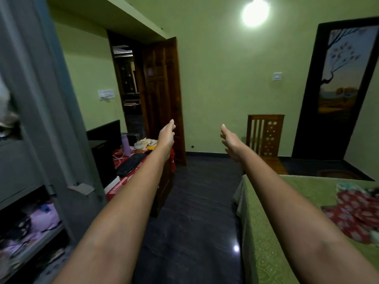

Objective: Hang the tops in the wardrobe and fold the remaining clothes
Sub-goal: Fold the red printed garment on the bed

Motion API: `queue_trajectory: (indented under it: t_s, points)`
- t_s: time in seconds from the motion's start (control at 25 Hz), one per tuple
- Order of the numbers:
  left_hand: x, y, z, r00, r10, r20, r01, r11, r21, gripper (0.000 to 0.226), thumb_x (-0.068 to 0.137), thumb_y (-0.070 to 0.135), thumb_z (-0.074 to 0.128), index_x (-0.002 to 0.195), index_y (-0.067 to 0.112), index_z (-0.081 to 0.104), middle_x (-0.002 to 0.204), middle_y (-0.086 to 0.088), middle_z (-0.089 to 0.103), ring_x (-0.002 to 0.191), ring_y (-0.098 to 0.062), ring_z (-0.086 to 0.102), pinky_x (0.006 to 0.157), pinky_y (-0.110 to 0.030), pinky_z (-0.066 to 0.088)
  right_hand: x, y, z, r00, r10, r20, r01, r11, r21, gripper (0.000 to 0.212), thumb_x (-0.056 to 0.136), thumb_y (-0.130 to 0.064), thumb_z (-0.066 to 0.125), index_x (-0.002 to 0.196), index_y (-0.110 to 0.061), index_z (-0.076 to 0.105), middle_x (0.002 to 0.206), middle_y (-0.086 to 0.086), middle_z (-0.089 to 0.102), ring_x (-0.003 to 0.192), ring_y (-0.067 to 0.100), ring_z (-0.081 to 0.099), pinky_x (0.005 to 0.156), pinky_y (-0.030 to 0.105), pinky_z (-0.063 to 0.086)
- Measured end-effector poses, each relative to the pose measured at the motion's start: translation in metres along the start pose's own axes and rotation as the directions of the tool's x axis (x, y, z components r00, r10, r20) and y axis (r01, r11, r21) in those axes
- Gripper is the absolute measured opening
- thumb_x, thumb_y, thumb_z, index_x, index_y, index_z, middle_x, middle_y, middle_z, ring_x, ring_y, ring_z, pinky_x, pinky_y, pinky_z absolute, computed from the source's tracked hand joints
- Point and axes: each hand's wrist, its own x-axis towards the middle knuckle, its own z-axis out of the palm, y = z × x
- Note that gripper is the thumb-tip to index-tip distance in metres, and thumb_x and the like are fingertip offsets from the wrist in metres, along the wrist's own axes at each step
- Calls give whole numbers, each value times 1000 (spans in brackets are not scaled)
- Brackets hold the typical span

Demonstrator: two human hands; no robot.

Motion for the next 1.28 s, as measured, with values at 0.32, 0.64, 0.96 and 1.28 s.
queue_trajectory:
  t_s: [0.32, 0.64, 0.96, 1.28]
  points:
    - [158, -29, 95, 999, -16, 49, 17, 1000, -18, 53, 102, 40, 30, 148, 14, 32, 151, -1, 37, 140, -20, 32, 114, -38, 26, 165, -1, -75, 998, 1, -68, -2, 1000, -12, 61, 102, -48, 23, 152, -14, 14, 159, 5, 16, 146, 22, 14, 119, 39, 11]
    - [324, -88, 162, 991, -71, 109, 73, 997, -14, 50, 103, 36, 28, 147, 12, 32, 153, -1, 34, 141, -21, 30, 113, -39, 26, 335, 38, -115, 989, 39, -145, -48, 997, -59, 61, 101, -48, 24, 152, -15, 18, 158, 6, 19, 145, 25, 17, 118, 42, 13]
    - [546, -70, 231, 976, -41, 214, 38, 999, 19, 49, 102, 37, 28, 147, 18, 31, 152, 3, 34, 140, -19, 31, 112, -38, 28, 539, 4, -162, 966, -10, -257, 3, 1000, -27, 65, 99, -53, 29, 152, -17, 19, 159, 5, 17, 146, 24, 16, 118, 43, 14]
    - [702, -131, 301, 953, -104, 283, 95, 994, 44, 48, 102, 35, 29, 145, 16, 35, 151, 3, 35, 138, -21, 34, 110, -39, 29, 708, 48, -204, 948, 12, -317, -31, 998, -56, 63, 97, -49, 37, 150, -18, 24, 156, 5, 25, 143, 26, 21, 114, 44, 19]
